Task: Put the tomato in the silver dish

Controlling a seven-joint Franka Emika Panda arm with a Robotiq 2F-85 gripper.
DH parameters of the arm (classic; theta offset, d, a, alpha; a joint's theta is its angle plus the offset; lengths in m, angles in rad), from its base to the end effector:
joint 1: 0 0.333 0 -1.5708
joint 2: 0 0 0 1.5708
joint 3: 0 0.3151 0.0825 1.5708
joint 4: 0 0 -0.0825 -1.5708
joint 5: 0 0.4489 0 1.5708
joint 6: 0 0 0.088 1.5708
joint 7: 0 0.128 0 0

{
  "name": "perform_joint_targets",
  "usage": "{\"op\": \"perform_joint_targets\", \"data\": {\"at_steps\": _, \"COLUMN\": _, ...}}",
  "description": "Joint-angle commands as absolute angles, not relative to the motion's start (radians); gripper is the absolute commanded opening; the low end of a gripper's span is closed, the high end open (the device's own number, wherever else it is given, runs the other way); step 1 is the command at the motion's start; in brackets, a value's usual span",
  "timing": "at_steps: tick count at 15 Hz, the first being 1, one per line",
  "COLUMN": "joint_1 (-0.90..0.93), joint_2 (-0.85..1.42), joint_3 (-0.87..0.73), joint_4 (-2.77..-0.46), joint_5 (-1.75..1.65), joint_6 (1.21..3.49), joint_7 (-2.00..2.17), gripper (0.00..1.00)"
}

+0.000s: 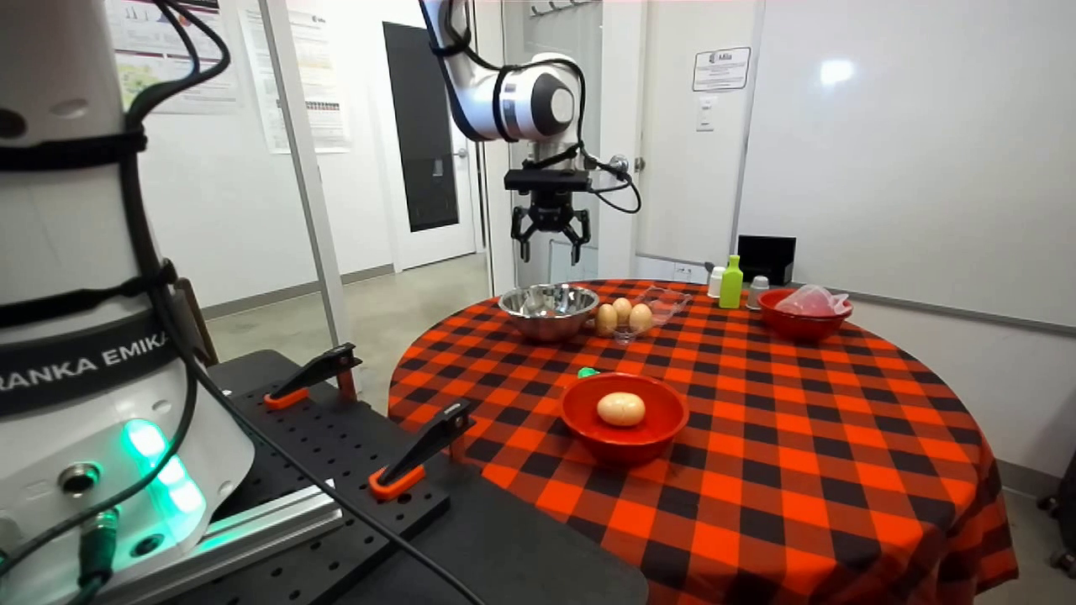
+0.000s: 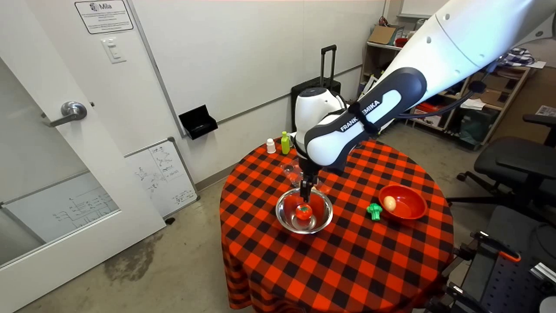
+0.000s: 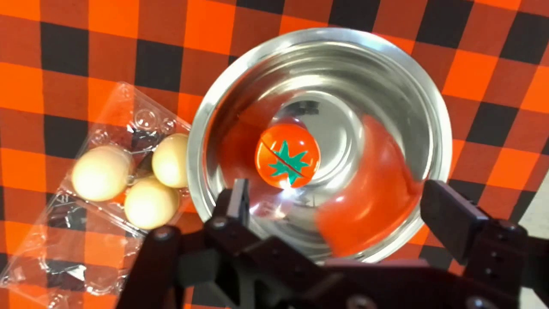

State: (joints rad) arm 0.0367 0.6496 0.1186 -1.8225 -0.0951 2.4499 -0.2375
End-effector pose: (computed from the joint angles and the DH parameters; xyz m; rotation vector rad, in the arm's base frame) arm 0.6777 0.1046 0.1062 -3.0525 -0.6878 0.0242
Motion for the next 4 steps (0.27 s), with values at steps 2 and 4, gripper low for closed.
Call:
{"op": "perform_joint_targets", "data": {"at_steps": 2, "joint_1": 0.011, "joint_2": 0.612, "joint_3": 0.135, "joint_4": -1.864, "joint_5": -0.061, "joint_6": 2.449, "joint_7": -0.283, "gripper": 1.0}}
{"op": "perform_joint_targets", "data": {"at_steps": 4, "joint_1": -0.006, "joint_2": 0.585, "joint_3": 0.144, "joint_4": -1.894, "joint_5": -0.046, "joint_6": 2.449, "joint_7": -0.304, "gripper": 1.0}}
